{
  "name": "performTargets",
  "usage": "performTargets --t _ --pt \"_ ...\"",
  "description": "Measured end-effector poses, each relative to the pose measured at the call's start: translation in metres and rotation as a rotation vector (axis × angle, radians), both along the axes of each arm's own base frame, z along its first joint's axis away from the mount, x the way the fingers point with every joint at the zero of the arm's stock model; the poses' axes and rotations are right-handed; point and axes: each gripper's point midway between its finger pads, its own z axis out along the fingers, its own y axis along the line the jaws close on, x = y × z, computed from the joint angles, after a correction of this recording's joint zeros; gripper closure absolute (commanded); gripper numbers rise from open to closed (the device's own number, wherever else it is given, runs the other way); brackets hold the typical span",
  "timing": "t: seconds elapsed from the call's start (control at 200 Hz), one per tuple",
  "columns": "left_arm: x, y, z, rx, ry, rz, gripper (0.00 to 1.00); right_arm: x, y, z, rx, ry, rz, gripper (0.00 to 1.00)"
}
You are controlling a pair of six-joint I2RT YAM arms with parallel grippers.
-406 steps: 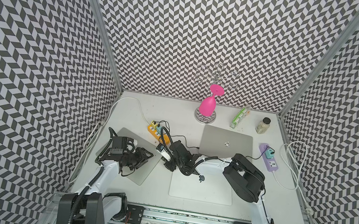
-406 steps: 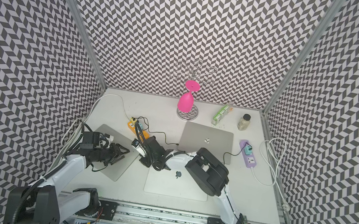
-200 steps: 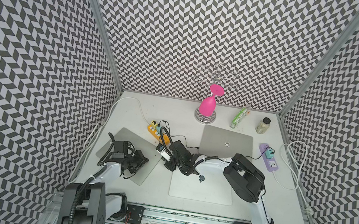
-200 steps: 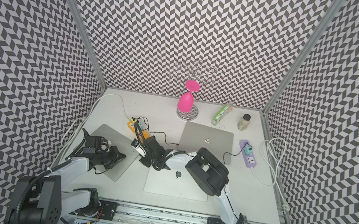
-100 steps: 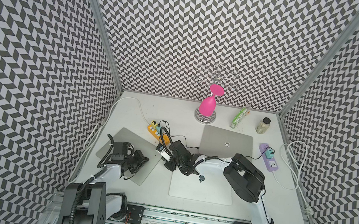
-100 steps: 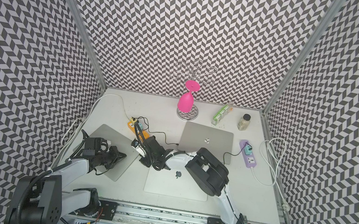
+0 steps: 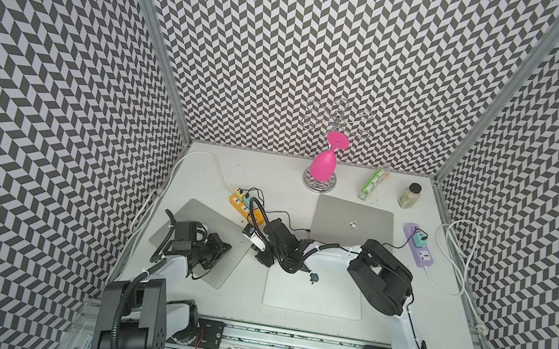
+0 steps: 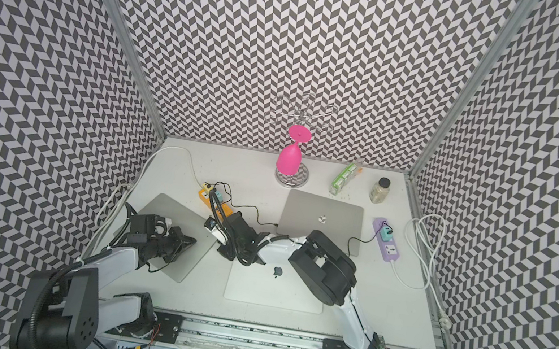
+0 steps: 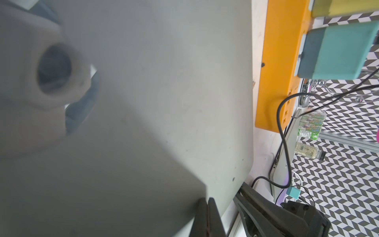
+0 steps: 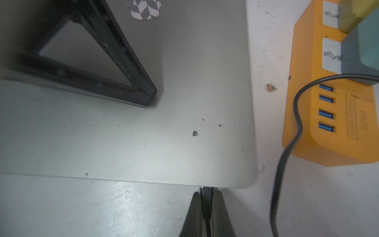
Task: Unplug the laptop charger
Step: Remove the charging cable from the laptop.
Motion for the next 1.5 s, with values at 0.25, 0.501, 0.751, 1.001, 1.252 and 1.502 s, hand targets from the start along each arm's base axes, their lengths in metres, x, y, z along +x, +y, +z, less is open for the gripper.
performTargets --t 0.25,0.501,0.751,1.001,1.252,1.502 --pt "0.000 0.001 0.000 -0.007 0.000 0.002 1.00 -0.002 -0.003 0.000 0.004 0.022 0.026 0.97" --pt "0.001 0.000 0.000 -0.009 0.000 0.001 1.00 0.000 -0.003 0.001 -0.002 0.011 0.022 1.00" --pt "0.001 0.001 0.000 -0.011 -0.001 0.001 1.00 -0.004 -0.009 0.004 -0.017 0.000 0.029 1.00" --pt "0.001 0.001 0.000 -0.009 -0.002 0.000 1.00 -0.003 -0.010 0.010 -0.019 -0.023 0.039 1.00" --pt "0.001 0.002 0.001 -0.005 -0.005 -0.001 1.00 -0.006 -0.007 0.030 0.016 -0.035 0.057 0.98" --pt "0.002 0.003 0.002 -0.003 -0.001 0.001 1.00 -0.010 -0.011 0.031 0.016 -0.037 0.068 0.82"
